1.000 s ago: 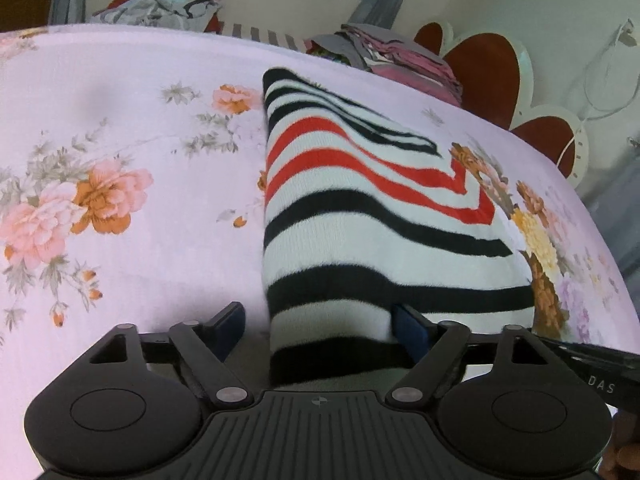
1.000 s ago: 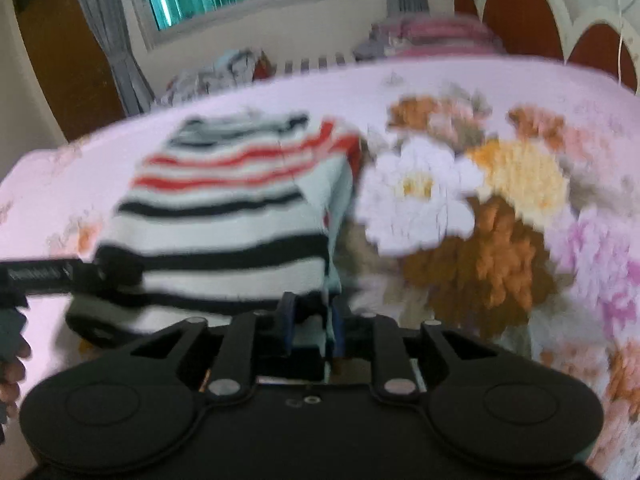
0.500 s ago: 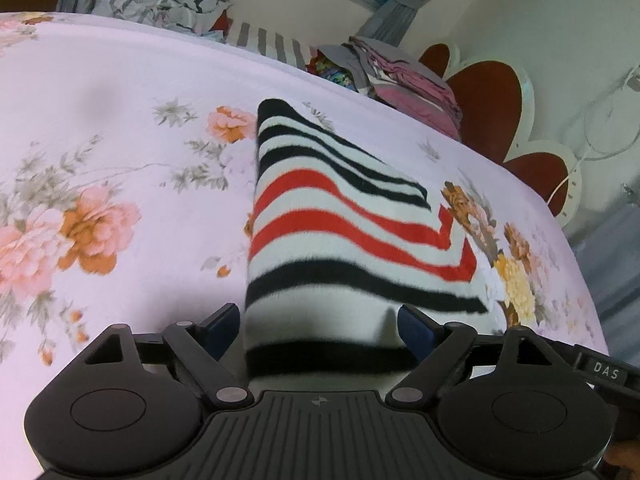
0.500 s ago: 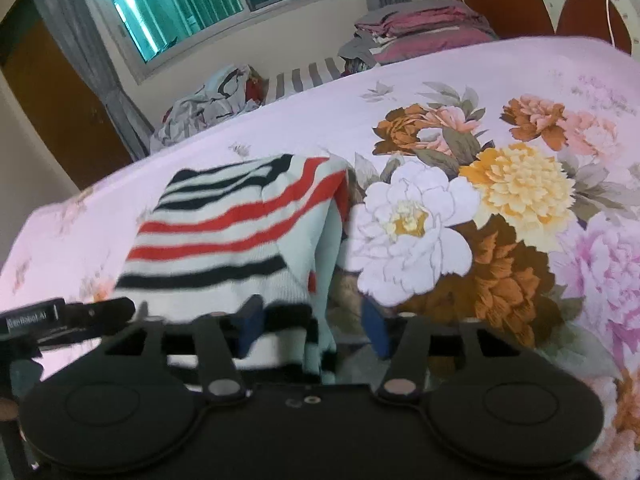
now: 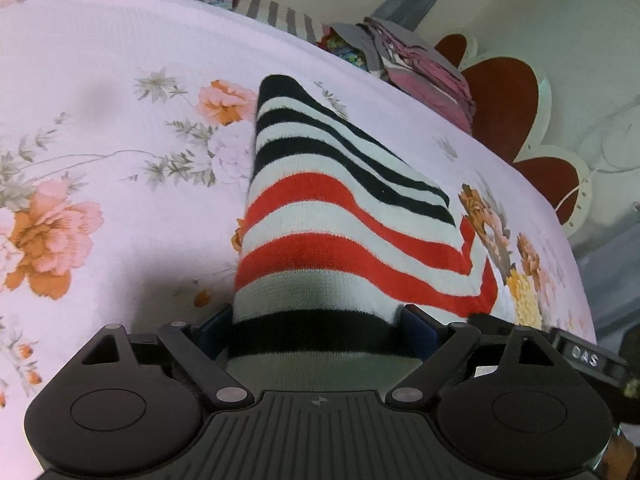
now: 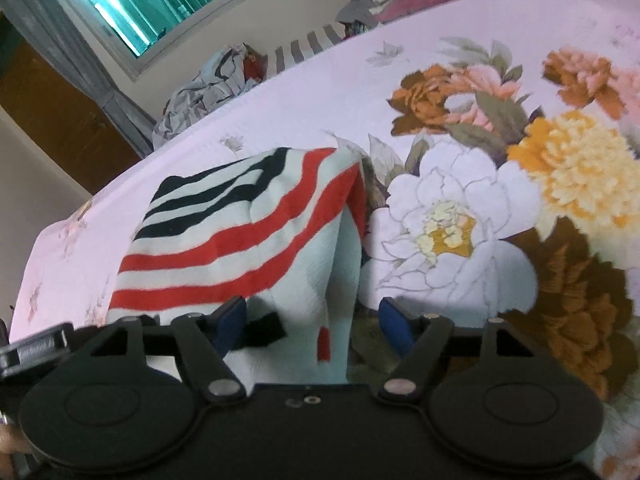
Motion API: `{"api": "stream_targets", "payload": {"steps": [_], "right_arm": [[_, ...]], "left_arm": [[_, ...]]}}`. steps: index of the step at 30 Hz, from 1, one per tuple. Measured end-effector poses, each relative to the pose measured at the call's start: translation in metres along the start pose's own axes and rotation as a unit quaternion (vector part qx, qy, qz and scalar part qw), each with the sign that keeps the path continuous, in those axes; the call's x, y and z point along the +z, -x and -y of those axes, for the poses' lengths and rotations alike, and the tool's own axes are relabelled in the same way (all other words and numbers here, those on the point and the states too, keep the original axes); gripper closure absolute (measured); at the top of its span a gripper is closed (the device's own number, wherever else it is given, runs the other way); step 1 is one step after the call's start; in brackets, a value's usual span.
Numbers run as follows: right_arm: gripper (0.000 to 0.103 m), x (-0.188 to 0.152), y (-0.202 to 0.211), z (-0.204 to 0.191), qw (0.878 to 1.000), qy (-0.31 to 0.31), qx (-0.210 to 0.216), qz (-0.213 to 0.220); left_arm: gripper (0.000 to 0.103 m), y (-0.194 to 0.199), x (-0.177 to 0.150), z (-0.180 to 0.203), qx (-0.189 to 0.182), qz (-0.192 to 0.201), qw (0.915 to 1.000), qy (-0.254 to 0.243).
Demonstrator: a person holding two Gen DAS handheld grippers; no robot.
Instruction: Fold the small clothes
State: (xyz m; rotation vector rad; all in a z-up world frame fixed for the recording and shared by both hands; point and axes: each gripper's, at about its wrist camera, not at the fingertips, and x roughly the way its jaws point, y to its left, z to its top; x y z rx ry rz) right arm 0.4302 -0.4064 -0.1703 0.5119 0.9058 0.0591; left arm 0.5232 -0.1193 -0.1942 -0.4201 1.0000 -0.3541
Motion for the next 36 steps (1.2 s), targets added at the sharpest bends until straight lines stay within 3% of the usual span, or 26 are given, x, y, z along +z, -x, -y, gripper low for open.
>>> {"api": "stream_targets", "payload": {"steps": [5,13,15,24,36], "right_arm": [[0.029,0.003,-0.017,0.001,0.999,-0.008,0.032,-0.008],[0.045,0.005,-0.024,-0.008,0.999,0.009,0.03,0.0],[0.055,0.005,-0.023,-0.007,0.999,0.005,0.034,0.001],[0.065,0.005,-0.01,-0.014,0.999,0.002,0.049,0.02],[0.069,0.008,0.012,-0.048,0.995,0.012,0.089,0.048]], "left_arm": [[0.013,-0.008,0.003,0.002,-0.005,-0.002,0.9999,-0.008],[0.015,-0.01,0.002,0.009,0.006,0.004,0.9998,-0.018],[0.022,-0.009,0.002,0.011,0.01,0.007,0.9997,-0.022],[0.043,0.007,0.003,0.018,0.017,0.027,0.9984,-0.047],[0.048,0.045,0.007,0.035,-0.002,0.062,0.9951,-0.077]]}}
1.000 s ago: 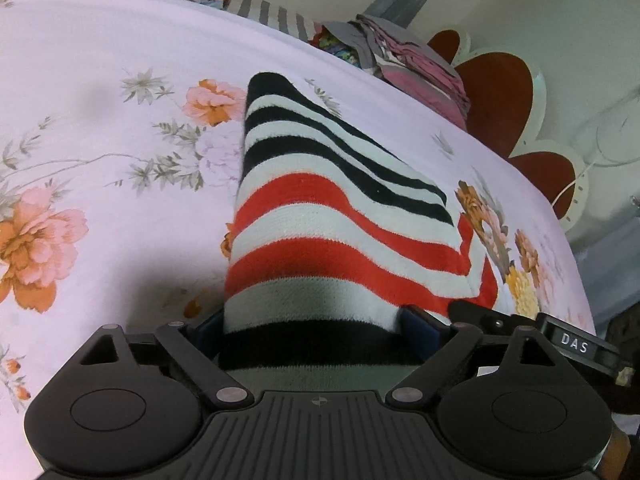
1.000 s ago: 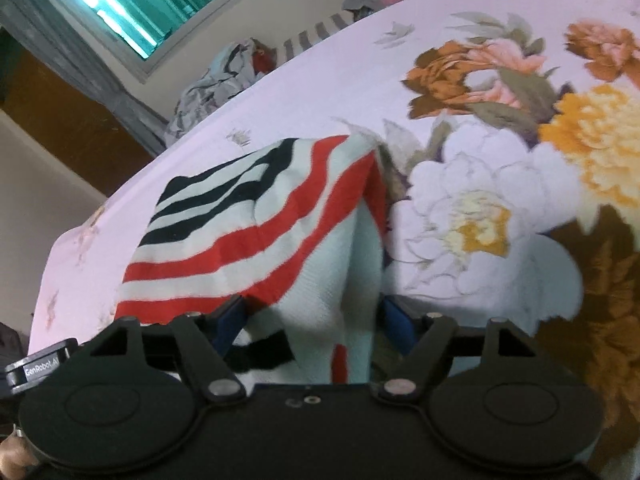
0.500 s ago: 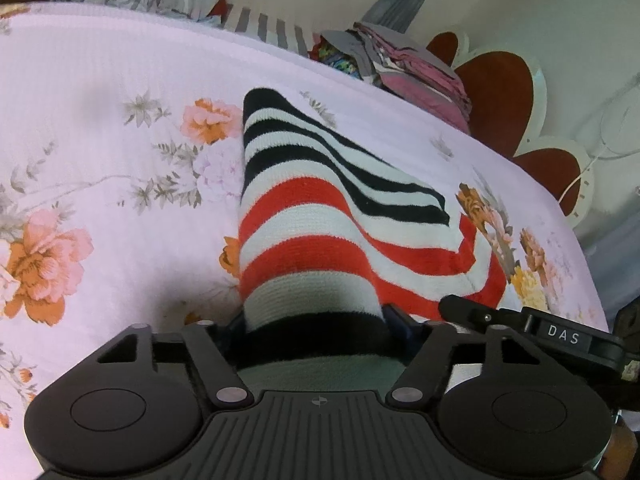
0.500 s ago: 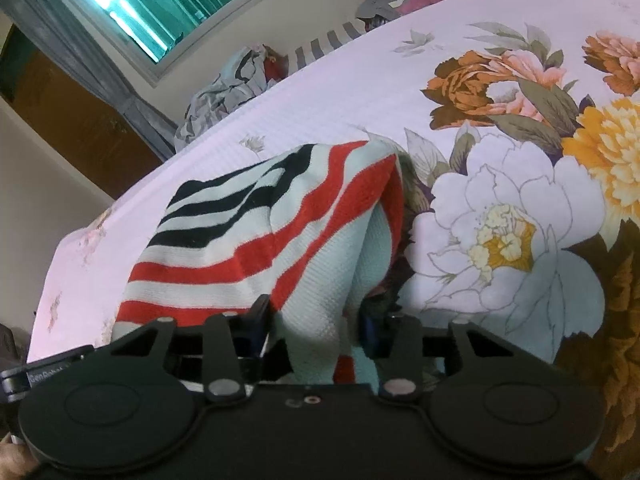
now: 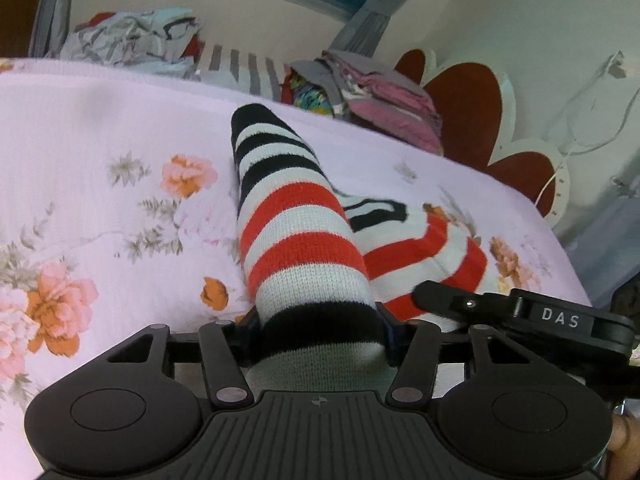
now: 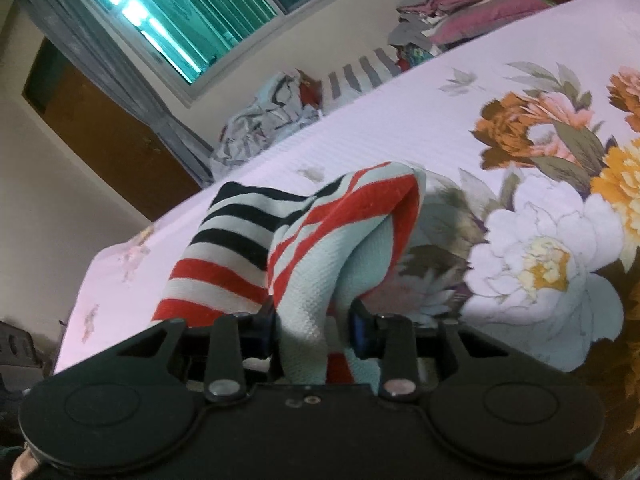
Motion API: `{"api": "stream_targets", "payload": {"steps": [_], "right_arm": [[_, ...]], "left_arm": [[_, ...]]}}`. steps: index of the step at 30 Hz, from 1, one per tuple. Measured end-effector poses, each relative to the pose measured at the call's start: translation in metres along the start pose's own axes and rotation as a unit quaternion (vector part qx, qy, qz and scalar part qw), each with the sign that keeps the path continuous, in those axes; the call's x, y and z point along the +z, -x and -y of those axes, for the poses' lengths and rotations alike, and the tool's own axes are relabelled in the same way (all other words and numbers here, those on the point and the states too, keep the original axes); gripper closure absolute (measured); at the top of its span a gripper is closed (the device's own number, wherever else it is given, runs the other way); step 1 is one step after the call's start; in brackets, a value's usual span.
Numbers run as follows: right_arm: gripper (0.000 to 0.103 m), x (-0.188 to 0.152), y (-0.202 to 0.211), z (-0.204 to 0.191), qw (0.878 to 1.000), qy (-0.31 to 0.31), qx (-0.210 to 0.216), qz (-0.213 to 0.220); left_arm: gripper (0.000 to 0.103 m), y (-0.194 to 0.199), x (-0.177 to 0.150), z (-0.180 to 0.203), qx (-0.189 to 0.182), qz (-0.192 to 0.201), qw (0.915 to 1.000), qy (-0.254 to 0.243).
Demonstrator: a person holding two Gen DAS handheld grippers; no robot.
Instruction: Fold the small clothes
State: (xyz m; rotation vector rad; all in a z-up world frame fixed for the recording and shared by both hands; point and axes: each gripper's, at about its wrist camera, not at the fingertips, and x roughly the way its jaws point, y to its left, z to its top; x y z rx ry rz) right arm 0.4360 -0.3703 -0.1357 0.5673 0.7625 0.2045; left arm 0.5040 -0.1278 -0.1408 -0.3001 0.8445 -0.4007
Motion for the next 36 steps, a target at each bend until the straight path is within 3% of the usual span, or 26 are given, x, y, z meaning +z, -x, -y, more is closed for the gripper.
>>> {"api": "stream_targets", "payload": {"steps": [5,11,23,30,36], "right_arm": [[0.069,-0.002,-0.001,-0.03,1.0,0.009,0.015,0.01],[0.069,-0.011,-0.021,-0.092,0.999,0.024,0.034,0.014],[0.069,-0.068,-0.125,-0.261,0.998,0.039,0.05,0.013],[0.069,-0.089,-0.202,-0.321,0.997,0.05,0.053,-0.006],[0.069,-0.101,-0.242,-0.326,0.997,0.064,0.025,-0.023]], "left_arm": [[0.048,0.03,0.009,-0.014,0.002,0.018,0.9998,-0.003],[0.048,0.076,0.02,-0.064,0.01,0.043,0.999,0.003],[0.048,0.158,0.047,-0.268,0.017,0.068,0.9974,0.02],[0.048,0.164,0.064,-0.364,0.038,0.072,0.9964,0.025],[0.048,0.137,0.061,-0.426,0.065,0.068,0.9945,0.044]]}}
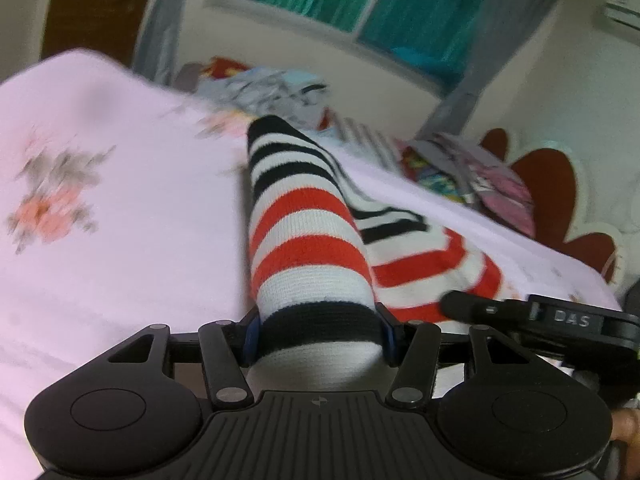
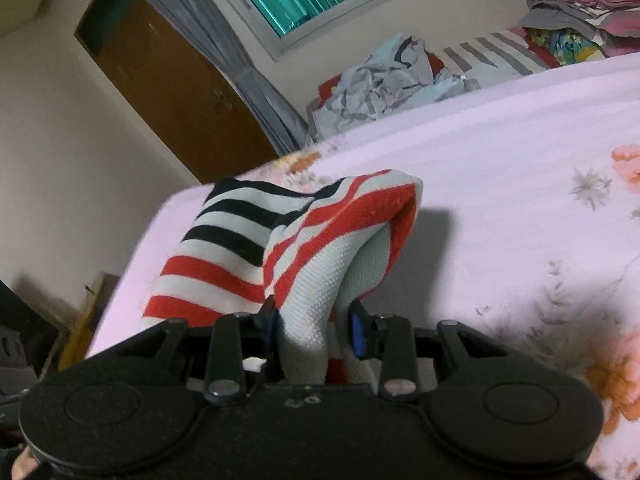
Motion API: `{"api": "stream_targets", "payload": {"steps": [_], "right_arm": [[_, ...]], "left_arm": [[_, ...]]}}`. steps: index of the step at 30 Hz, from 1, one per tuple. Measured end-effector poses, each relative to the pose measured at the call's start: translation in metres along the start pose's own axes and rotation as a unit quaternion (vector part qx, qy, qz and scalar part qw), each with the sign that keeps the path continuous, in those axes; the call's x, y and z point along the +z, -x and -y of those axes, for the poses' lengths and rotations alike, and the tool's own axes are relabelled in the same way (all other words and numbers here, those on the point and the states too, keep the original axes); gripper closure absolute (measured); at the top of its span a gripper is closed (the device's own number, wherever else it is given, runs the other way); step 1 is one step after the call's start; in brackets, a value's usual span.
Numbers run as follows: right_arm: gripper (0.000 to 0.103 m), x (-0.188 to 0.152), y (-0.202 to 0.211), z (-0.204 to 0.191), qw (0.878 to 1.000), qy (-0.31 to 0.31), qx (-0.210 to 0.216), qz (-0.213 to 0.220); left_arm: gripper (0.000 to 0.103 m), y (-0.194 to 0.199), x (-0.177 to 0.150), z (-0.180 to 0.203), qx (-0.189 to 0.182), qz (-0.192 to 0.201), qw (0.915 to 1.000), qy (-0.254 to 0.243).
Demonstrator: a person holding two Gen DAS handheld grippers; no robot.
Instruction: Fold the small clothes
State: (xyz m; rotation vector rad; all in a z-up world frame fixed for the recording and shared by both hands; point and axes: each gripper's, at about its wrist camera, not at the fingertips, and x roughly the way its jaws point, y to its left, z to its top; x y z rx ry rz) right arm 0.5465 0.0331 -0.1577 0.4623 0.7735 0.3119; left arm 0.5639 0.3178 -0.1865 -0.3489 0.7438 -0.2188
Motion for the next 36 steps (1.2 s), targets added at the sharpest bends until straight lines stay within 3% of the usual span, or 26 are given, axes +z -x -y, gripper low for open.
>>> {"api": "stream_targets", "payload": {"steps": [4,9,12,14,15,17,21,26,36], "right_arm": [[0.065,-0.004,-0.017,0.015,1.0,-0.009,-0.024,-0.018],[0.053,0.001,-0.021,0.024,0.999,-0.034,-0.033,-0.02],[0.042,0.01,-0.018,0.022,0.998,-0.038,-0.045,0.003],[0.04,0.013,-0.021,0.022,0.998,-0.043,-0.052,0.011],[0.044,0.016,-0.025,0.024,0.997,-0.052,-0.053,0.009],[0.06,0.017,-0.034,0.025,0.997,-0.051,-0.06,0.003],[0.078,0.018,-0.04,0.02,0.994,-0.016,-0.103,0.009],[0.072,0.018,-0.033,0.009,0.992,0.011,-0.122,0.006],[0.07,-0.016,0.038,-0.041,0.989,0.104,-0.096,0.03]], "left_arm": [[0.042,-0.017,-0.015,-0.018,-0.008,-0.003,0.9999,0.009],[0.039,-0.019,-0.007,-0.017,-0.01,-0.013,0.9997,0.018],[0.039,-0.007,0.0,-0.019,-0.008,0.006,0.9994,0.034],[0.036,-0.008,0.005,-0.022,-0.008,0.023,0.9988,0.041],[0.036,-0.009,0.006,-0.026,-0.005,0.019,0.9984,0.052],[0.036,-0.022,0.007,-0.034,0.002,0.008,0.9964,0.084],[0.033,-0.036,0.003,-0.032,0.015,-0.001,0.9976,0.067],[0.032,-0.031,0.011,-0.024,0.032,-0.008,0.9979,0.056],[0.032,0.019,-0.002,0.002,0.042,-0.011,0.9986,-0.03]]}}
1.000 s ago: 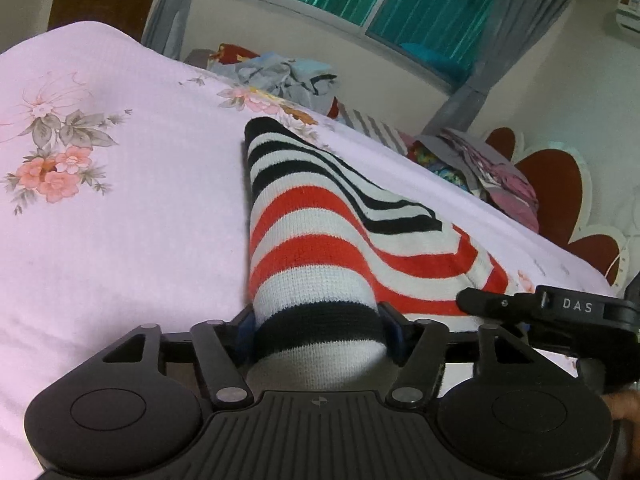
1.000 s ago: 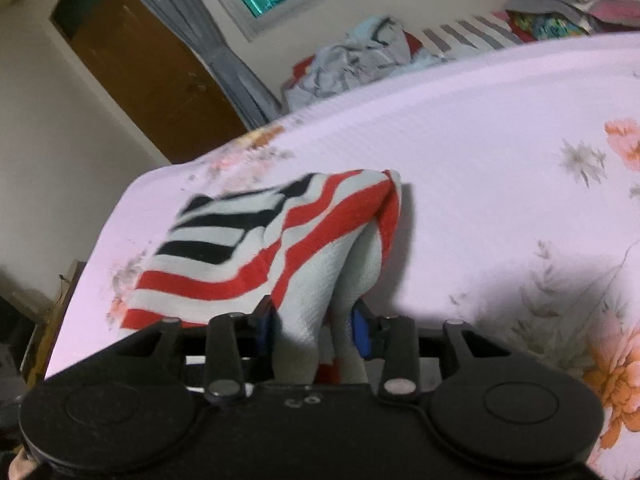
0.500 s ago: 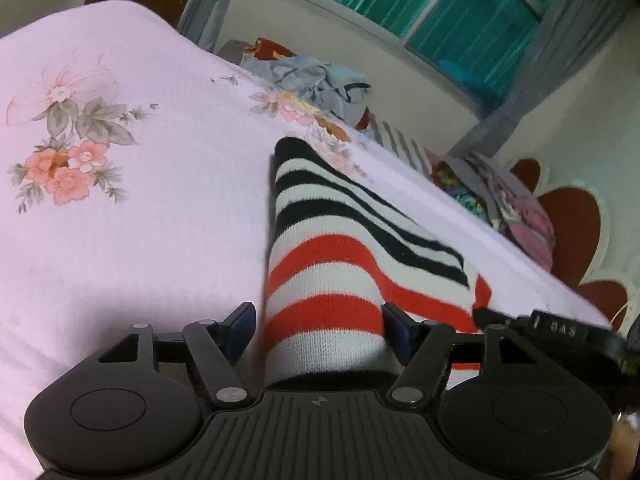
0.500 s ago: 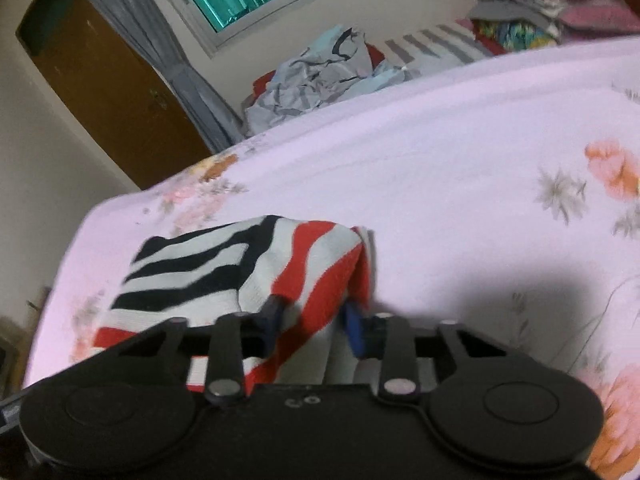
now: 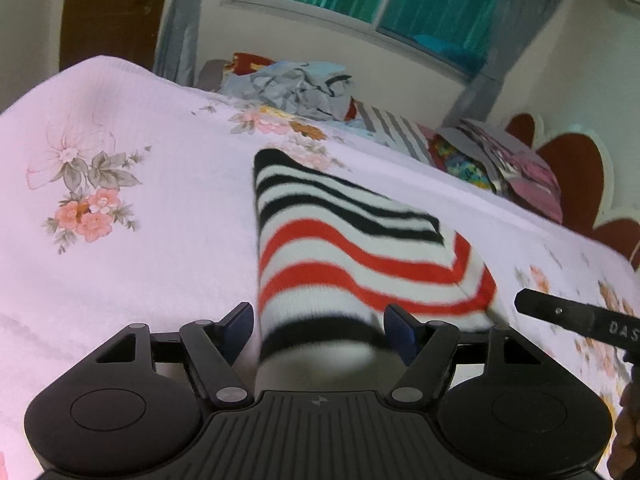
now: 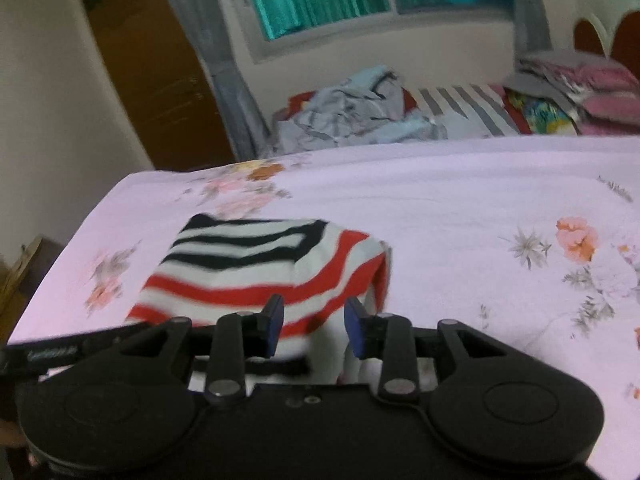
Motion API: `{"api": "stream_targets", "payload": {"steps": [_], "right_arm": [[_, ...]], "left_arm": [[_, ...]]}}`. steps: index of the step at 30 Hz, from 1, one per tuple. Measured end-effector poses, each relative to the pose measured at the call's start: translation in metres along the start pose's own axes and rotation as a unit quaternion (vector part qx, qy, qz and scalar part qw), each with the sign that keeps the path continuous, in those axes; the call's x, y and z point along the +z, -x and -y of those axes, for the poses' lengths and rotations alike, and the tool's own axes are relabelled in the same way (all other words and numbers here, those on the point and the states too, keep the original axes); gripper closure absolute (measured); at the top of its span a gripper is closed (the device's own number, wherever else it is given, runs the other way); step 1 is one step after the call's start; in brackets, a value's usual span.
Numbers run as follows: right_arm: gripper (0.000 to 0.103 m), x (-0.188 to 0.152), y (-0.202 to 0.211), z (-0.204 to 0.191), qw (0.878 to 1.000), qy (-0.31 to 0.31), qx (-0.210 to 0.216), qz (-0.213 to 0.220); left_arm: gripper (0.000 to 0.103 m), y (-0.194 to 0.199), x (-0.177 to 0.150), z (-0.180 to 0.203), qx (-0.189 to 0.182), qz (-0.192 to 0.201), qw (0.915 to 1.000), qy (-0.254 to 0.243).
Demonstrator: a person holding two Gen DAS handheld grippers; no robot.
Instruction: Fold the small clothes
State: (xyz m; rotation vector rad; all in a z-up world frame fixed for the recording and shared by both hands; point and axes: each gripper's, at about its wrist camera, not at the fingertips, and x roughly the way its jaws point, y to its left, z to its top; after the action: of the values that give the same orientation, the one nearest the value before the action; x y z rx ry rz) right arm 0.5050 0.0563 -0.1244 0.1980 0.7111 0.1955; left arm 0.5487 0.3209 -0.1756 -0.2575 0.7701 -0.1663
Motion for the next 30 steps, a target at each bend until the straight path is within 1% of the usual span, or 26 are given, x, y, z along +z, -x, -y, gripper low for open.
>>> {"api": "stream_targets", "payload": {"steps": [2,4,6,8,10,12,13,14,15,16,17,20,22,23,25,26,27,29,30], "right_arm": [[0.07,-0.011,0.011,-0.006,1.0,0.015,-0.006,0.0],[0.071,-0.025,0.017,-0.012,0.999,0.036,-0.021,-0.005],[0.073,-0.038,0.013,-0.011,0.998,0.046,-0.04,-0.019],[0.073,-0.047,0.005,-0.004,0.997,0.039,-0.051,-0.036],[0.072,-0.051,-0.003,0.0,0.997,0.034,-0.053,-0.043],[0.072,-0.049,-0.003,0.003,0.998,0.003,-0.05,-0.047],[0.073,-0.049,0.002,0.002,0.998,-0.009,-0.052,-0.042],[0.077,-0.05,0.006,-0.002,0.998,-0.002,-0.054,-0.031],[0.077,-0.055,0.004,-0.006,0.997,0.016,-0.065,-0.035],[0.076,-0.062,-0.002,-0.008,0.996,0.028,-0.07,-0.05],[0.076,-0.066,-0.004,-0.005,0.996,0.021,-0.068,-0.053],[0.071,-0.065,-0.003,-0.001,0.996,-0.002,-0.067,-0.055],[0.073,-0.063,0.006,-0.004,0.997,-0.01,-0.066,-0.05],[0.074,-0.064,0.012,-0.006,0.997,-0.009,-0.066,-0.043],[0.073,-0.075,0.008,-0.008,0.995,-0.003,-0.079,-0.062],[0.073,-0.081,0.005,-0.005,0.995,-0.017,-0.076,-0.069],[0.073,-0.083,0.006,-0.003,0.995,-0.031,-0.074,-0.066],[0.073,-0.082,0.006,-0.004,0.994,-0.039,-0.077,-0.066],[0.073,-0.081,0.006,-0.005,0.994,-0.034,-0.08,-0.068]], "left_arm": [[0.032,0.007,-0.007,0.002,0.0,-0.006,0.9999,-0.01],[0.032,0.011,-0.016,0.002,-0.002,-0.012,0.9999,-0.012],[0.031,0.01,-0.024,0.001,-0.001,-0.02,0.9998,-0.01],[0.029,0.007,-0.031,0.0,-0.002,-0.025,0.9996,-0.01],[0.027,0.006,-0.033,0.001,-0.002,-0.029,0.9995,-0.011],[0.026,0.009,-0.032,0.001,-0.002,-0.03,0.9994,-0.015],[0.026,0.011,-0.032,0.001,-0.003,-0.031,0.9994,-0.017],[0.025,0.012,-0.032,0.001,-0.004,-0.03,0.9993,-0.02],[0.023,0.013,-0.033,0.002,-0.004,-0.03,0.9992,-0.024],[0.022,0.013,-0.035,0.001,-0.003,-0.033,0.9991,-0.026],[0.022,0.012,-0.037,0.001,-0.004,-0.035,0.9991,-0.025],[0.02,0.01,-0.042,-0.003,-0.006,-0.042,0.999,-0.013],[0.018,0.011,-0.043,-0.002,-0.007,-0.045,0.9988,-0.017],[0.016,0.011,-0.044,0.0,-0.008,-0.045,0.9987,-0.024],[0.011,0.012,-0.046,0.004,-0.006,-0.047,0.9984,-0.03],[0.008,0.011,-0.047,0.004,-0.007,-0.049,0.9984,-0.026],[0.005,0.011,-0.047,0.004,-0.007,-0.053,0.9983,-0.022],[0.0,0.008,-0.047,0.004,0.006,-0.064,0.9979,-0.014],[0.0,0.006,-0.046,0.004,0.013,-0.069,0.9975,-0.01]]}}
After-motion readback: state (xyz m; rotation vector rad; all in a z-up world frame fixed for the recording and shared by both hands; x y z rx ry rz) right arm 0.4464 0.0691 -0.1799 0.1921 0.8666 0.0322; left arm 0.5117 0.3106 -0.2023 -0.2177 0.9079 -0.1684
